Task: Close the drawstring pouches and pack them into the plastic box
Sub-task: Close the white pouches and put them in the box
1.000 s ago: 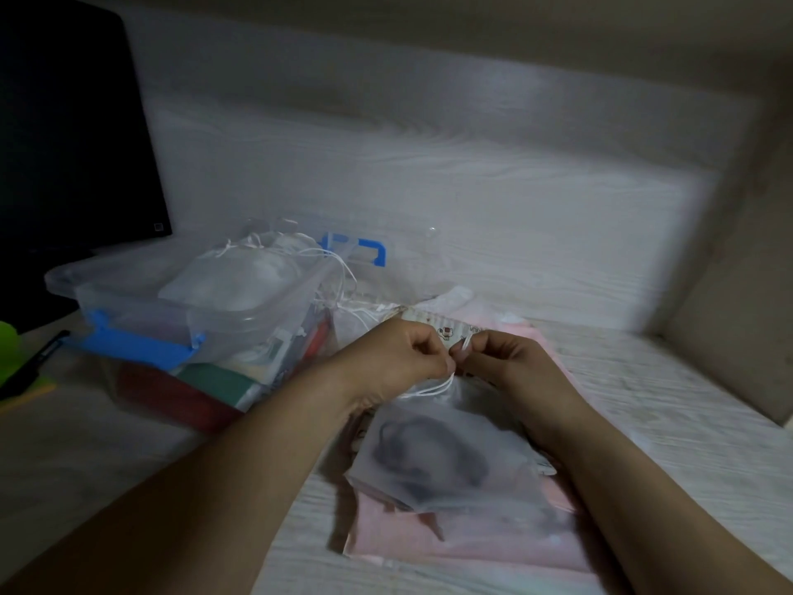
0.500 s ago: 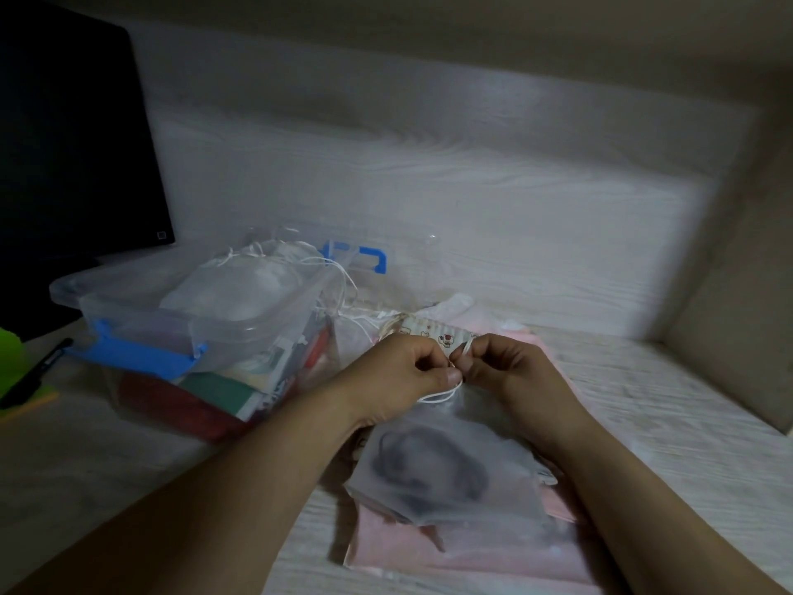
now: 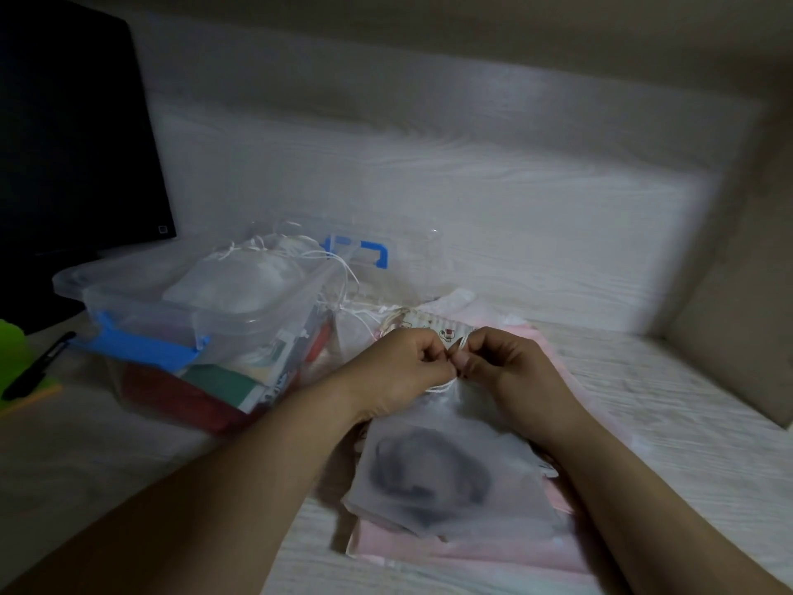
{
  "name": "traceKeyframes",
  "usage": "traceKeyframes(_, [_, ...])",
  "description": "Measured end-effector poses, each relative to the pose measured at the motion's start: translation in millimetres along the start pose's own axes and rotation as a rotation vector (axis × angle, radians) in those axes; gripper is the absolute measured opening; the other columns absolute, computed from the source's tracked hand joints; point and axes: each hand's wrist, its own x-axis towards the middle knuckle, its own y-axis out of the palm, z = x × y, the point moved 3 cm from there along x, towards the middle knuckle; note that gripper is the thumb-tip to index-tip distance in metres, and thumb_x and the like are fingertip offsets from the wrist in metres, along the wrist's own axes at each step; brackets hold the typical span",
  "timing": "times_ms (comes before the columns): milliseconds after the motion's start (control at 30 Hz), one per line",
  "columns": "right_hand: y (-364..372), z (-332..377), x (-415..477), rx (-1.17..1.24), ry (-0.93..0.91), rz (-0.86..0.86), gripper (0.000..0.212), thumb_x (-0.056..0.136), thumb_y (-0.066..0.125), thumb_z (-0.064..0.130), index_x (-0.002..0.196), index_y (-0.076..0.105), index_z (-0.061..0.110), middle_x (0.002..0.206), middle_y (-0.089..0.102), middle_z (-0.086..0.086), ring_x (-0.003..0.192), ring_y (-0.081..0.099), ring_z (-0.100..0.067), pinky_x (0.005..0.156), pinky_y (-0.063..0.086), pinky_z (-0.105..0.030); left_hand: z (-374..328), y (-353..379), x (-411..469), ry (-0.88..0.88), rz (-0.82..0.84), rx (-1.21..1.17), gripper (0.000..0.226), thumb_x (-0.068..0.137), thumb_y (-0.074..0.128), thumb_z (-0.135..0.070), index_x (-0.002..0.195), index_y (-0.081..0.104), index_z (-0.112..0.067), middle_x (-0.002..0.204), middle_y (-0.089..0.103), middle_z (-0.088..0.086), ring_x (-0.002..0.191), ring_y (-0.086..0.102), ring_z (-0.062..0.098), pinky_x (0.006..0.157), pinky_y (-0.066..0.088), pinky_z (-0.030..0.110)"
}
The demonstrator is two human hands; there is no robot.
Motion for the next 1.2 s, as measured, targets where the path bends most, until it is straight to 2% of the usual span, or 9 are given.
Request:
traceKeyframes(133, [2.4, -2.7, 0.8, -0.078, -0.051, 0.021, 0.018, 0.097, 0.07, 0.012, 0.08, 0.065, 0.013, 0.073, 0.061, -0.006, 0.068, 0.048, -0.016, 0.065, 0.038, -0.035, -1.6, 6.9, -1.1, 0.056, -0.033, 0.095, 0.014, 0.093, 0.066, -0.02, 0.082, 0.061, -0.015, 0.056, 0.047, -0.015, 0.052, 0.039, 0.002, 0.052, 0.034, 0.022])
traceKeyframes(267, [2.2, 0.0, 0.7, -0.119, -0.096, 0.021, 0.016, 0.096, 0.07, 0.01, 0.081, 0.065, 0.011, 0.071, 0.061, 0.0, 0.067, 0.048, -0.011, 0.062, 0.039, -0.027, -5.2, 6.9, -1.5, 0.098, -0.07, 0.135, 0.026, 0.097, 0.065, -0.018, 0.071, 0.059, -0.02, 0.059, 0.049, -0.011, 0.054, 0.04, 0.003, 0.052, 0.035, 0.021])
traceKeyframes(333, [2.8, 1.3, 0.7, -0.036, -0.083, 0.015, 0.015, 0.097, 0.067, 0.006, 0.082, 0.064, 0.007, 0.07, 0.062, 0.002, 0.066, 0.048, -0.011, 0.06, 0.04, -0.021, -0.6, 3.2, 0.8, 0.064, -0.022, 0.08, 0.023, 0.095, 0.068, -0.02, 0.074, 0.063, -0.016, 0.063, 0.053, -0.009, 0.06, 0.045, 0.005, 0.06, 0.039, 0.025])
traceKeyframes(433, [2.0, 0.4, 0.6, 0.13, 0.014, 0.03, 0.017, 0.098, 0.065, 0.006, 0.081, 0.067, 0.011, 0.076, 0.063, -0.008, 0.069, 0.05, -0.018, 0.062, 0.041, -0.026, 1.0, -1.3, 0.5, 0.06, 0.061, -0.054, 0.023, 0.089, 0.073, -0.028, 0.085, 0.066, -0.007, 0.078, 0.061, 0.001, 0.077, 0.054, 0.011, 0.076, 0.044, 0.032])
traceKeyframes(600, [2.5, 0.9, -2.8, 0.311, 0.147, 0.089, 0.015, 0.095, 0.068, 0.015, 0.081, 0.063, 0.01, 0.082, 0.055, -0.013, 0.079, 0.046, -0.025, 0.067, 0.038, -0.033, -6.3, -4.9, -4.9, 0.081, 0.114, -0.153, 0.014, 0.1, 0.067, -0.01, 0.087, 0.064, -0.006, 0.068, 0.055, -0.009, 0.068, 0.048, 0.004, 0.069, 0.041, 0.018])
traceKeyframes(700, [2.5, 1.7, -2.6, 0.331, 0.17, 0.055, 0.019, 0.099, 0.062, 0.013, 0.081, 0.062, 0.012, 0.079, 0.06, -0.011, 0.07, 0.054, -0.021, 0.065, 0.043, -0.032, -7.5, -8.9, -6.1, 0.084, 0.076, -0.105, 0.02, 0.103, 0.063, -0.014, 0.088, 0.06, 0.0, 0.072, 0.054, -0.004, 0.07, 0.047, 0.006, 0.069, 0.04, 0.019])
traceKeyframes(933, [-4.8, -3.4, 0.9, 0.251, 0.151, -0.145, 0.015, 0.1, 0.063, 0.013, 0.086, 0.061, 0.012, 0.077, 0.052, -0.011, 0.069, 0.044, -0.018, 0.063, 0.036, -0.031, -3.6, -17.1, -3.2, 0.062, -0.062, 0.021, 0.023, 0.105, 0.059, -0.019, 0.095, 0.059, 0.003, 0.082, 0.056, 0.003, 0.074, 0.047, 0.008, 0.068, 0.039, 0.022])
traceKeyframes(1133, [-5.9, -0.6, -2.1, 0.295, 0.185, -0.109, 0.012, 0.101, 0.063, 0.018, 0.092, 0.062, 0.009, 0.083, 0.057, -0.012, 0.076, 0.051, -0.022, 0.066, 0.043, -0.032, -1.8, -13.8, -4.5, 0.014, -0.117, 0.053, 0.023, 0.104, 0.06, -0.025, 0.086, 0.059, -0.012, 0.078, 0.057, -0.002, 0.07, 0.047, 0.005, 0.067, 0.041, 0.02])
traceKeyframes(1200, [-6.1, -2.0, -5.5, 0.319, 0.222, -0.03, 0.031, 0.099, 0.066, 0.03, 0.1, 0.062, -0.001, 0.091, 0.064, -0.017, 0.083, 0.06, -0.027, 0.076, 0.048, -0.038, -2.9, -13.2, -6.7, -0.022, -0.156, 0.058, 0.023, 0.104, 0.061, -0.028, 0.086, 0.059, -0.013, 0.077, 0.056, -0.002, 0.066, 0.047, 0.004, 0.066, 0.041, 0.022])
